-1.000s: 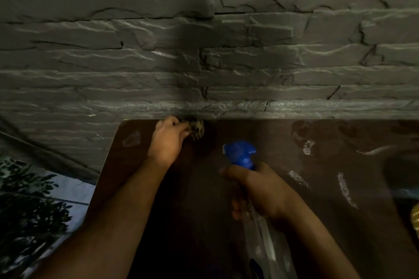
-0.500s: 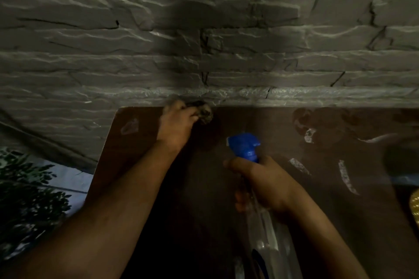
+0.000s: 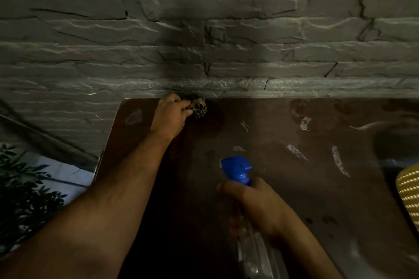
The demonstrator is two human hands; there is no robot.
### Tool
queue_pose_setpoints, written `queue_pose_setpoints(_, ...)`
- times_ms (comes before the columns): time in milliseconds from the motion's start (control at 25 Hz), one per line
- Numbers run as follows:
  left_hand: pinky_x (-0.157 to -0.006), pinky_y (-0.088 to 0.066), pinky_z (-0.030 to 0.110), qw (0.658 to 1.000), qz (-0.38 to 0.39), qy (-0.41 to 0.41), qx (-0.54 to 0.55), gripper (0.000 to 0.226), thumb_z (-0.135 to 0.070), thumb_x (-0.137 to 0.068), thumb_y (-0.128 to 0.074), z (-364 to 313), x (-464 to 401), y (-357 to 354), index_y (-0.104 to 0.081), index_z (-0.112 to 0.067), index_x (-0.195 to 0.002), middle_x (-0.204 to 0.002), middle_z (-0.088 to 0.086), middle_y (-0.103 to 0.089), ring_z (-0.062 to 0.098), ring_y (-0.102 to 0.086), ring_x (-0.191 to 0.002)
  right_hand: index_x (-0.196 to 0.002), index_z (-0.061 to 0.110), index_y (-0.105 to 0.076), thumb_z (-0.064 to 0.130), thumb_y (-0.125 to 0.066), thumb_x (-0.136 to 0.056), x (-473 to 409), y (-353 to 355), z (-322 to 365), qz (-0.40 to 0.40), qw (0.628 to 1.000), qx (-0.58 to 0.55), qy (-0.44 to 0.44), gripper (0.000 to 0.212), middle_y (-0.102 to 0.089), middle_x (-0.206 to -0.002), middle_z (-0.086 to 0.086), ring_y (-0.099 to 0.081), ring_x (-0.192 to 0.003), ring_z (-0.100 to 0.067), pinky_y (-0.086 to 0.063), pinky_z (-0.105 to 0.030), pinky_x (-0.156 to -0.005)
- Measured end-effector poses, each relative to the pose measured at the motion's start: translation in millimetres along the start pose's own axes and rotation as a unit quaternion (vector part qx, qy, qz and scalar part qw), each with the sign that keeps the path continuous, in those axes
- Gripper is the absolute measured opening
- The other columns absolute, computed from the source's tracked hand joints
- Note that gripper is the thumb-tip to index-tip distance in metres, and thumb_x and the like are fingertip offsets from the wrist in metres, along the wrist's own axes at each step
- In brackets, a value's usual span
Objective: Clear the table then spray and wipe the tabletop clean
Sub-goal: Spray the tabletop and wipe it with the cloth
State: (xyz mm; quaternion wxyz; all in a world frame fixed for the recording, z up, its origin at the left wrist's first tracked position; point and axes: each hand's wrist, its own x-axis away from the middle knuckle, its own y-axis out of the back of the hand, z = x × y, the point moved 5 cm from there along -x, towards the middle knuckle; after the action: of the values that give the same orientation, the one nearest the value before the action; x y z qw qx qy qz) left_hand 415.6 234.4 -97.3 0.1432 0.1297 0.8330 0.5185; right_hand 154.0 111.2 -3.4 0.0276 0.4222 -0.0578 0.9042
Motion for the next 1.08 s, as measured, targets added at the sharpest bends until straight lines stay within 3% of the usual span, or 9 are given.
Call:
queue_pose_setpoints(160,-0.091,-0.041,0.036,1.000,0.001,-0.003,0.012,0.033,-0.027,-0.087,-0.067,-17.1,20.7,-1.3,-0.067,-0.017,-0.118,-0.117,0.006,-0.054,0.027,-0.047,-0.108,-0.078,0.003,-0.058,0.025,-0.067,-0.082,12.3,-3.6,-7.5,-0.048,0.998,0.039,-0.002,0.025,-0.055,-0.061,-0.012,-0.055,-0.043,-0.017,-0.048,-0.024,-0.046)
queue_pose_setpoints(240,-0.089,-0.041,0.034,1.000,0.022,-0.011,0.018,0.030,-0.029,-0.087,-0.066,-35.9,42.1,-1.5,-0.068,-0.020,-0.116,-0.115,0.004,-0.053,0.026,-0.047,-0.105,-0.077,0.006,-0.060,0.029,-0.069,-0.079,15.2,0.5,-8.4,-0.084,0.995,0.051,0.001,0.025,-0.060,-0.062,-0.012,-0.058,-0.053,-0.024,-0.049,-0.034,-0.058)
queue_pose_setpoints(320,-0.082,-0.042,0.034,0.994,0.070,-0.078,0.017,0.023,-0.032,-0.087,-0.063,-56.9,82.6,-5.1,-0.067,-0.028,-0.109,-0.109,-0.001,-0.050,0.023,-0.047,-0.099,-0.079,0.007,-0.062,0.031,-0.070,-0.077,15.9,5.4,-2.4,-0.107,0.993,0.035,0.024,0.025,-0.061,-0.059,-0.010,-0.058,-0.054,-0.026,-0.047,-0.039,-0.060)
queue_pose_setpoints(440,-0.074,-0.047,0.031,0.973,0.085,-0.213,-0.001,0.025,-0.032,-0.083,-0.061,-48.8,143.9,2.5,-0.060,-0.036,-0.108,-0.107,-0.006,-0.049,0.018,-0.050,-0.091,-0.081,0.008,-0.061,0.031,-0.069,-0.078,15.1,10.9,2.0,-0.103,0.993,0.027,0.050,0.025,-0.057,-0.049,-0.004,-0.054,-0.043,-0.019,-0.043,-0.030,-0.046)
queue_pose_setpoints(640,-0.089,-0.043,0.037,0.998,0.003,0.056,-0.001,0.025,-0.030,-0.092,-0.057,-20.5,40.6,13.1,-0.065,-0.022,-0.114,-0.118,0.005,-0.050,0.027,-0.046,-0.105,-0.091,0.008,-0.055,0.027,-0.071,-0.077,13.0,7.1,-3.7,-0.083,0.996,-0.001,0.045,0.029,-0.057,-0.056,-0.013,-0.056,-0.048,-0.027,-0.053,-0.036,-0.053)
queue_pose_setpoints(720,-0.088,-0.043,0.038,0.999,0.026,0.025,0.007,0.022,-0.029,-0.091,-0.058,-69.8,39.8,-0.7,-0.066,-0.021,-0.110,-0.115,0.005,-0.050,0.026,-0.047,-0.102,-0.091,0.013,-0.054,0.025,-0.070,-0.081,14.7,6.9,-3.5,-0.086,0.995,-0.008,0.049,0.023,-0.059,-0.055,-0.010,-0.058,-0.050,-0.026,-0.055,-0.037,-0.053)
queue_pose_setpoints(800,-0.076,-0.043,0.032,0.995,0.047,-0.090,0.023,0.018,-0.031,-0.089,-0.057,-95.4,94.3,-17.5,-0.066,-0.025,-0.104,-0.105,-0.001,-0.050,0.021,-0.048,-0.093,-0.093,0.016,-0.055,0.027,-0.069,-0.082,19.6,5.5,-3.6,-0.066,0.997,0.000,0.047,0.020,-0.062,-0.054,-0.006,-0.061,-0.050,-0.022,-0.055,-0.035,-0.054)
queue_pose_setpoints(920,-0.071,-0.044,0.027,0.986,0.038,-0.162,0.010,0.025,-0.039,-0.086,-0.047,-56.1,155.7,-7.7,-0.061,-0.035,-0.107,-0.104,-0.009,-0.047,0.014,-0.049,-0.088,-0.092,0.016,-0.058,0.031,-0.070,-0.081,24.0,12.2,-9.3,-0.057,0.998,0.000,0.039,0.022,-0.064,-0.057,-0.004,-0.061,-0.055,-0.022,-0.054,-0.037,-0.061)
queue_pose_setpoints(1080,-0.086,-0.045,0.039,0.999,-0.016,0.013,-0.046,0.028,-0.031,-0.091,-0.059,-16.5,58.4,7.0,-0.065,-0.021,-0.117,-0.118,0.008,-0.053,0.031,-0.050,-0.101,-0.088,0.014,-0.055,0.027,-0.071,-0.080,17.5,13.1,-16.5,-0.087,0.995,-0.013,0.049,0.022,-0.060,-0.058,-0.010,-0.059,-0.053,-0.026,-0.054,-0.041,-0.060)
